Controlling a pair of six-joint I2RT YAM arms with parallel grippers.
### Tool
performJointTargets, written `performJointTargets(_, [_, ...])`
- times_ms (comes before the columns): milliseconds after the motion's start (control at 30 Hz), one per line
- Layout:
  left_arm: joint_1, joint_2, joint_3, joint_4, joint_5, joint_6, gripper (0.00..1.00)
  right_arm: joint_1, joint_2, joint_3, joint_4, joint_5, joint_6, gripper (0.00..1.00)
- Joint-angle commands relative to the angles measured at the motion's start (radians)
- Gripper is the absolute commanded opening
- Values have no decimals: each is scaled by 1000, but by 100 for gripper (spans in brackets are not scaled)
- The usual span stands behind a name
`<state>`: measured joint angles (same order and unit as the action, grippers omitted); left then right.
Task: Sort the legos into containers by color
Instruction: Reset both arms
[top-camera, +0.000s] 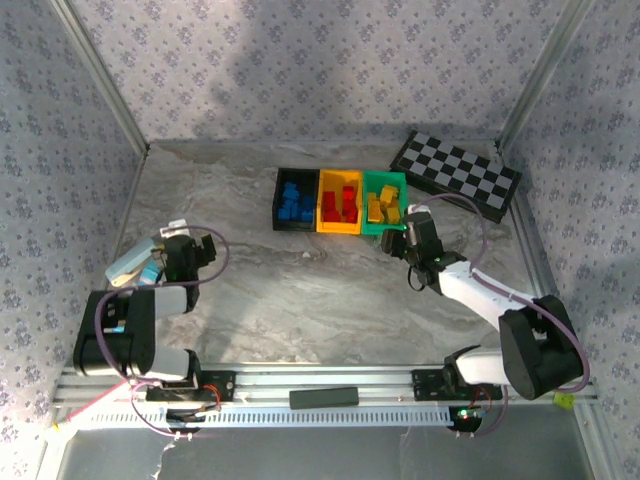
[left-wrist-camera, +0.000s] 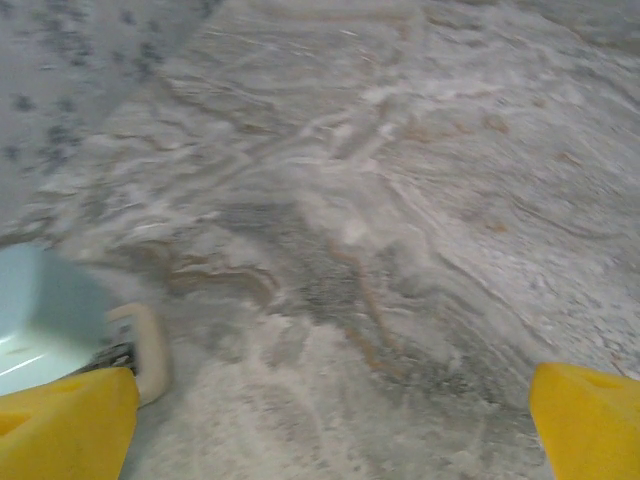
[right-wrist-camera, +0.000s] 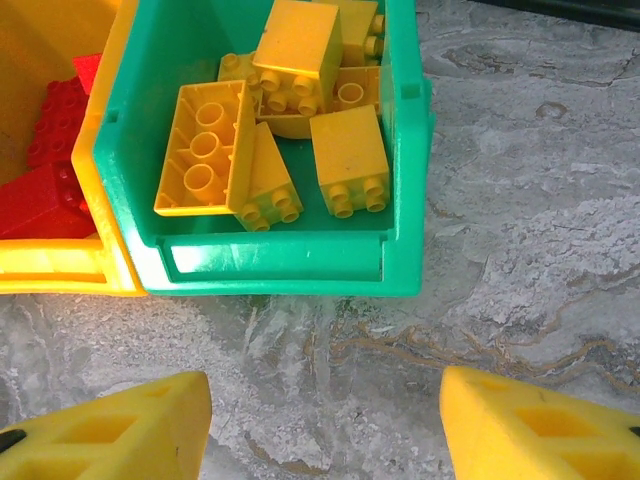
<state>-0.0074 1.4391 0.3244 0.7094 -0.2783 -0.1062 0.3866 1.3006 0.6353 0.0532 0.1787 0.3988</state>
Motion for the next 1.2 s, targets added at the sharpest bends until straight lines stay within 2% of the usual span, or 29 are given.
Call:
performJointTargets(0, [-17, 92, 71, 136, 164, 102, 100, 5, -26, -5, -3, 8, -18, 64])
performJointTargets(33, [-8, 104, 62, 173, 185, 106, 100, 3, -25, -4, -5, 10, -19, 64])
performJointTargets(300, [6, 93, 84, 113, 209, 94, 100, 1, -78, -20, 1, 19, -67, 64])
performJointTargets(567, [5, 93, 85, 111, 211, 94, 100, -4, -257, -72, -4, 80, -117, 64])
performJointTargets(800, [6, 94, 85, 111, 211, 95, 100, -17, -402, 18, -131, 156, -205, 67])
performJointTargets(900, [6, 94, 85, 111, 210, 95, 100, -28, -422, 30, -92, 201, -263, 69])
performJointTargets(1000, [6, 94, 85, 111, 212, 94, 100, -44, -413, -14, 32, 237, -354, 75])
performJointTargets(1033, [6, 94, 84, 111, 212, 95, 100, -54, -403, -34, 82, 246, -374, 81])
performJointTargets(1067, [7, 93, 84, 111, 212, 94, 100, -64, -392, -47, 114, 249, -376, 89])
performJointTargets(1167, [7, 93, 85, 111, 212, 94, 100, -127, -321, -85, 198, 241, -342, 96])
